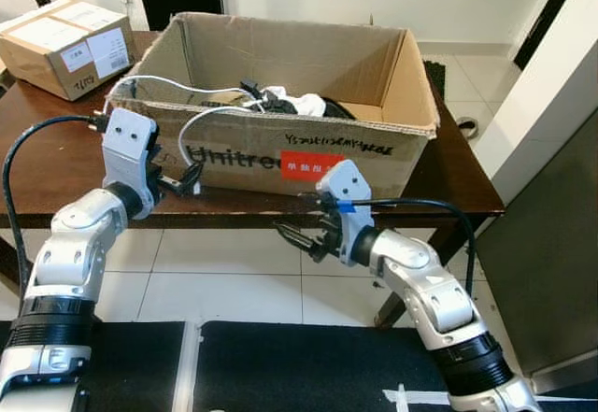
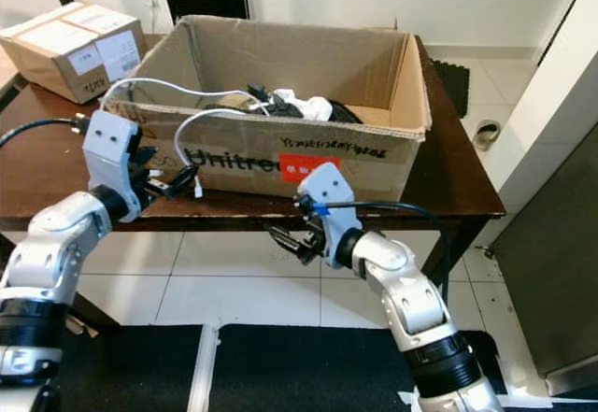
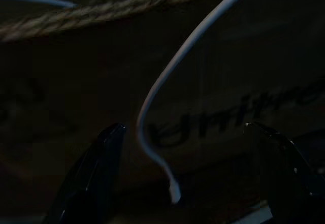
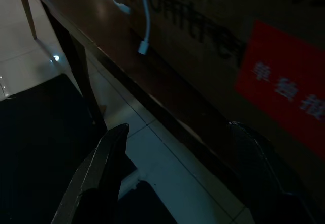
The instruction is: Picking trash to rubbish bin
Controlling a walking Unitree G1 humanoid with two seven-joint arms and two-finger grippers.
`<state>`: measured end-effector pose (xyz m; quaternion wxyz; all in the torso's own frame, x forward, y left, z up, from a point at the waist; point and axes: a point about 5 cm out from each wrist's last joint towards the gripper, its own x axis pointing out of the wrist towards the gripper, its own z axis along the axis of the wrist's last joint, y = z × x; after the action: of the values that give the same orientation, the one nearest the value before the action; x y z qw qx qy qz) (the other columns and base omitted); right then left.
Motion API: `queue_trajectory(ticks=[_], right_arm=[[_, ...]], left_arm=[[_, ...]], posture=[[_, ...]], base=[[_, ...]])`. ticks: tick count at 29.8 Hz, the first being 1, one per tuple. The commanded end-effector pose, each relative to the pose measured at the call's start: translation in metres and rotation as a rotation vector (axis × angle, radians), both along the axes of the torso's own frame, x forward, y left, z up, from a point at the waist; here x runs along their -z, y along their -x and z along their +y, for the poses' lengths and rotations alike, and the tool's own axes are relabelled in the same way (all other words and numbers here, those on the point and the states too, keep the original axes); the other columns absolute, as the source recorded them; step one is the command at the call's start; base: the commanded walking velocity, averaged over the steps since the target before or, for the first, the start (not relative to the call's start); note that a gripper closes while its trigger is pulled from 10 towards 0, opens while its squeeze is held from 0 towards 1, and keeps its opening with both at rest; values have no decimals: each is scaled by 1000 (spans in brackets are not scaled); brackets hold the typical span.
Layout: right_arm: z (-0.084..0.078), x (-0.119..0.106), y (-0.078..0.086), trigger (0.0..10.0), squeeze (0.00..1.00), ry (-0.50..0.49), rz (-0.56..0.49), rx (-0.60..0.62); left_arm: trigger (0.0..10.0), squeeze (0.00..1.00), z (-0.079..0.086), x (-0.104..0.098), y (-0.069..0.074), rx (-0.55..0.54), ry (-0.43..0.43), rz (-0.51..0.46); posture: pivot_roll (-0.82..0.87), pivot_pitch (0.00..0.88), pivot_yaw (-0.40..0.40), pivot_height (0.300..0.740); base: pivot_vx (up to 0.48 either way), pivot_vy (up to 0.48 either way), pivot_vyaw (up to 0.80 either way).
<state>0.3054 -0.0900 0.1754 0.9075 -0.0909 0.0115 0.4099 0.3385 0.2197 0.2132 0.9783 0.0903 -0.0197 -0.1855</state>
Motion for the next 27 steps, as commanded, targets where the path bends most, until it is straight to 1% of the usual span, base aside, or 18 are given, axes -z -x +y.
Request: queue_trajectory(ticks=[1,11,27], right_arm=[[3,2,4,10000,0,4,13,-25],[3,3,6,10000,0,6,13,-39],[4,3,8,10000,0,6,18,-56]], left_arm=[[10000,0,-2,6,3,13,8,24],[10000,0,-2,6,5,19,6,25],[10000,0,-4,4,9,48,8,5]], posture=[[20,131,6,740],[22,131,6,740],[23,133,8,740]], base=[[289,0,0],[276,0,0],[0,0,0]])
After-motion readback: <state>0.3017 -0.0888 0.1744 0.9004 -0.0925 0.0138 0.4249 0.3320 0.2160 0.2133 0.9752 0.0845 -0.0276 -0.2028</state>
